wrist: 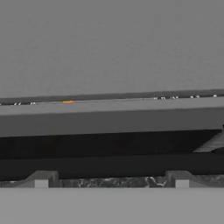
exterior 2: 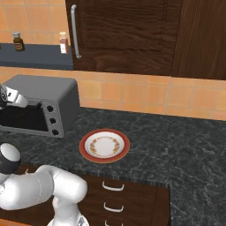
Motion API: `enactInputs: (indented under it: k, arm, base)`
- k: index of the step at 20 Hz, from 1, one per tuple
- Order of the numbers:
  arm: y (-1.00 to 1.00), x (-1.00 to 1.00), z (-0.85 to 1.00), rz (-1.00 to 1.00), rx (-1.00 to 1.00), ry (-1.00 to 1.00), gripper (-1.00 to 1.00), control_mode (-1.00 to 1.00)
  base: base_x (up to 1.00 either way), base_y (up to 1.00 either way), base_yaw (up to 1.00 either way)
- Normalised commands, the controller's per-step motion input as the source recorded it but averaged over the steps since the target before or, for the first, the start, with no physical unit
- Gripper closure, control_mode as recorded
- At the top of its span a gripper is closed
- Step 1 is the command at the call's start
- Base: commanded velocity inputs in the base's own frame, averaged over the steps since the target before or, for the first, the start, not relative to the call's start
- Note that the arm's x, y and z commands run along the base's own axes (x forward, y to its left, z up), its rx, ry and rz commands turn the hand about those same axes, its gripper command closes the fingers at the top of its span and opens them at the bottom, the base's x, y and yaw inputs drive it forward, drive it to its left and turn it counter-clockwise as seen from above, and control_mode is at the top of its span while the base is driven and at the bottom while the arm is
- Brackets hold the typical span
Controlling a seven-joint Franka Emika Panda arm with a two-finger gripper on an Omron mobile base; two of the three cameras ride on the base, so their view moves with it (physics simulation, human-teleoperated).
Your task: Pick up the kebab skewer and baguette bread, and place them inside the toaster oven. Close the toaster oven door and start by setting the timer.
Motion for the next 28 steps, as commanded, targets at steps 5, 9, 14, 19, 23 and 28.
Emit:
enactInputs:
  k: [5, 9, 14, 19, 23, 28]
  arm:
    - [-0.11, 0.36, -0.12, 0.0, 0.02, 0.0, -1.0, -1.0]
    - [-0.05, 0.1, -0.02, 0.0, 0.01, -0.01, -1.0, -1.0]
    - [-0.03, -0.42, 0.05, 0.01, 0.02, -0.02, -1.0, -1.0]
    - [-0.23, -0.91, 0.0, 0.03, 0.02, -0.02, -1.0, -1.0]
    - [-0.63, -0.71, -0.16, 0.02, -0.02, -0.13, -1.0, -1.0]
    - [-0.6, -0.36, -0.33, 0.01, -0.13, -0.22, -1.0, -1.0]
  base:
    - [0.0, 0.0, 0.0]
    - [0.0, 0.0, 0.0]
    - [0.0, 0.0, 0.0]
    - [0.0, 0.0, 0.0]
    - [0.0, 0.0, 0.0]
    - [0.0, 0.0, 0.0]
